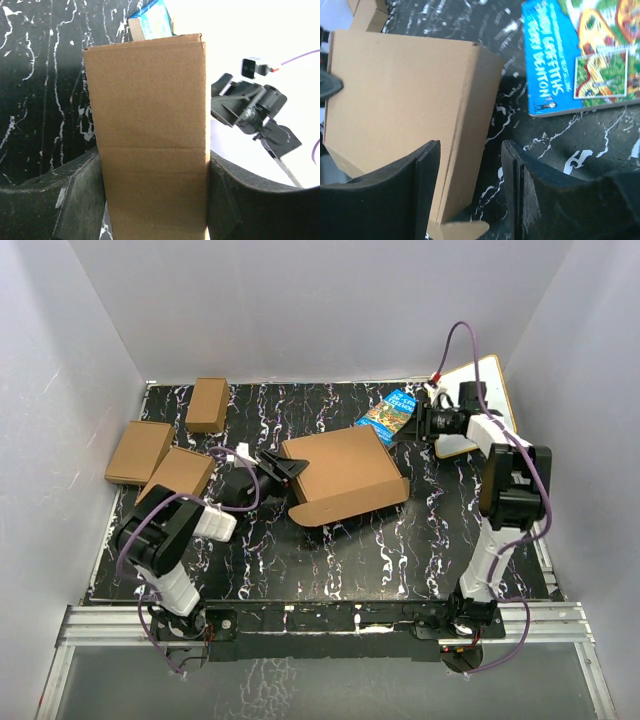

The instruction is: Fold the paper box

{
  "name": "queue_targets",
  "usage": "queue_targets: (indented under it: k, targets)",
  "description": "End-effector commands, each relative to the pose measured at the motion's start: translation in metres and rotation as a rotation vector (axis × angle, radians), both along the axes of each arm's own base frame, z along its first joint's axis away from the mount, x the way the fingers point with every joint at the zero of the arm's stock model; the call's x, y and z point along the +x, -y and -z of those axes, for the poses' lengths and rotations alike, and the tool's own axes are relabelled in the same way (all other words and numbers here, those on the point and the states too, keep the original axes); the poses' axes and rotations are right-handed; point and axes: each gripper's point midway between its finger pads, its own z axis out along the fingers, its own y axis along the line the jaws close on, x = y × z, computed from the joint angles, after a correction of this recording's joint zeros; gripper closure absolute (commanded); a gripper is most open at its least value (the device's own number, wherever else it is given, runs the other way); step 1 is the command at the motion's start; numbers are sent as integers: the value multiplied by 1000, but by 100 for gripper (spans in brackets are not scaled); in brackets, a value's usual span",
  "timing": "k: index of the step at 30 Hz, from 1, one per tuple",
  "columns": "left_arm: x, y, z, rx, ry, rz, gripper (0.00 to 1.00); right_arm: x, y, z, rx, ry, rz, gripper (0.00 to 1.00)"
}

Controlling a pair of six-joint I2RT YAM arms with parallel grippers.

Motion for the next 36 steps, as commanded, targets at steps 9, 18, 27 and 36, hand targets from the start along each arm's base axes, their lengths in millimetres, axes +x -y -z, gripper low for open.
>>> queue_targets:
  k: [9,18,27,36]
  targets:
    - [-6,-24,-55,-75,-234,-99,60,-107,-66,-171,-130,943,-536,1]
    - [-13,-68,-80,-77,-465,-197,64,-150,-134,-163,-386,1261,-754,1]
    - [-6,-67,-111,-104,-517,-175,62,-145,-185,-152,-643,1363,-746,1]
    - [-7,-65,-114,-114,-530,-166,62,-131,-200,-141,-769,1402,-658,1]
